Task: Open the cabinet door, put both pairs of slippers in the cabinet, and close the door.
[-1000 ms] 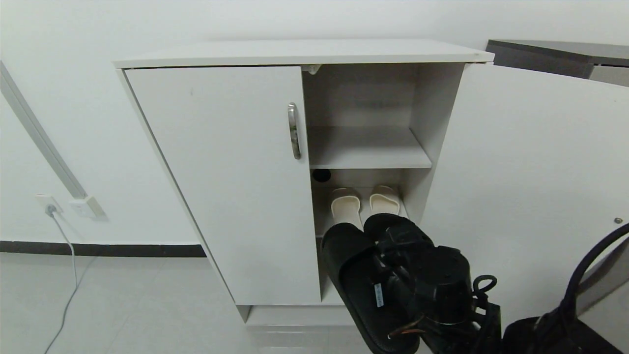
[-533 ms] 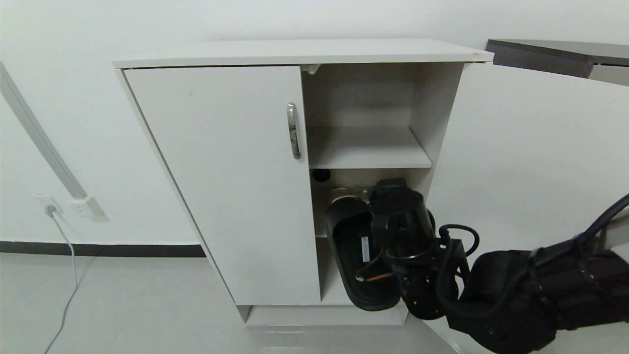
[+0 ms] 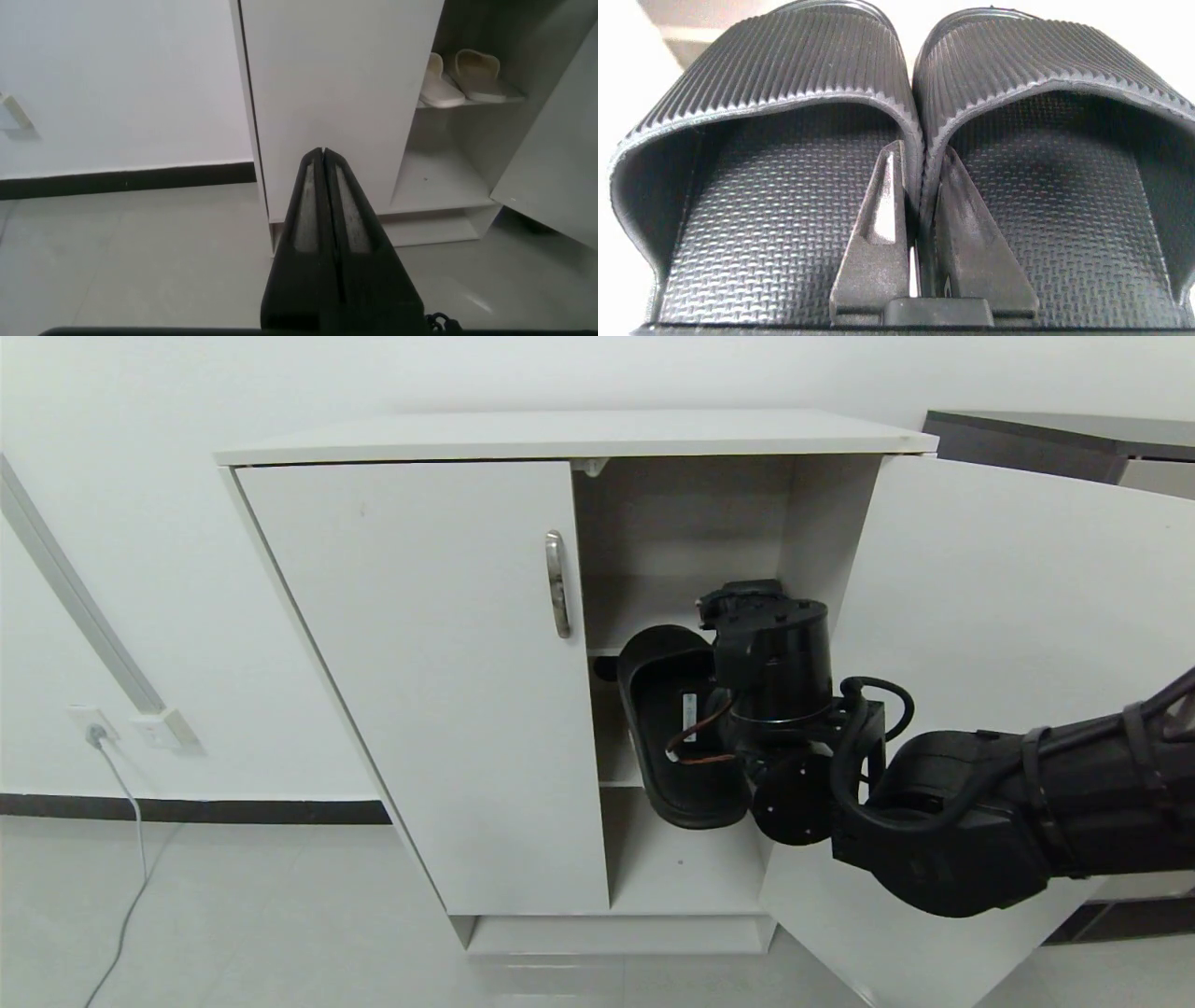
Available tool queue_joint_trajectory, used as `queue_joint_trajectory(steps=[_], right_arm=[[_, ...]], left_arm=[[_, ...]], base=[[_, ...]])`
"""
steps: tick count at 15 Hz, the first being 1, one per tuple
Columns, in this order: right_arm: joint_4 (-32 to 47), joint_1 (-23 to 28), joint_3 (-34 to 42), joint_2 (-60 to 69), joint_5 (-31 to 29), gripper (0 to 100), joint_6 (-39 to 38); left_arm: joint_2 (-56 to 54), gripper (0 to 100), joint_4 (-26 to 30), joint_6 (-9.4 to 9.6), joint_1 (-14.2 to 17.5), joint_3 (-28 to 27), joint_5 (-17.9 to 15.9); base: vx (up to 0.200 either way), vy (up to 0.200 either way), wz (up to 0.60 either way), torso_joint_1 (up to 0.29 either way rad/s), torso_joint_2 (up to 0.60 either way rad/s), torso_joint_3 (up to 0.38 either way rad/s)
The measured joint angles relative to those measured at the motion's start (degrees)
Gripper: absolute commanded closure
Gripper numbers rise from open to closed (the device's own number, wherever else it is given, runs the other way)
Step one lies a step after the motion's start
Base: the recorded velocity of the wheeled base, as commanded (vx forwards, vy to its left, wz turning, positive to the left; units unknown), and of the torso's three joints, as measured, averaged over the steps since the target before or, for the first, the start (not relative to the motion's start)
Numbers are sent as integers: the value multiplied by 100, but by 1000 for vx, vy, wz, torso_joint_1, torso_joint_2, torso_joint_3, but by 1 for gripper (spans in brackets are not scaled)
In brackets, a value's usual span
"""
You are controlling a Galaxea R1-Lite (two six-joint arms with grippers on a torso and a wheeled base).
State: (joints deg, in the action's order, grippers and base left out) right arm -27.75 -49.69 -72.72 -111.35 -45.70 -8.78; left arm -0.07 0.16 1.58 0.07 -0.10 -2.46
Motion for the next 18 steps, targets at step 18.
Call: queue_joint_trajectory(steps=[18], right_arm=[[-17, 61, -55, -117, 33, 100, 99]], left_arm=[[0, 100, 5, -15, 2, 0, 1]], base=[[133, 0, 0, 2, 1, 2]])
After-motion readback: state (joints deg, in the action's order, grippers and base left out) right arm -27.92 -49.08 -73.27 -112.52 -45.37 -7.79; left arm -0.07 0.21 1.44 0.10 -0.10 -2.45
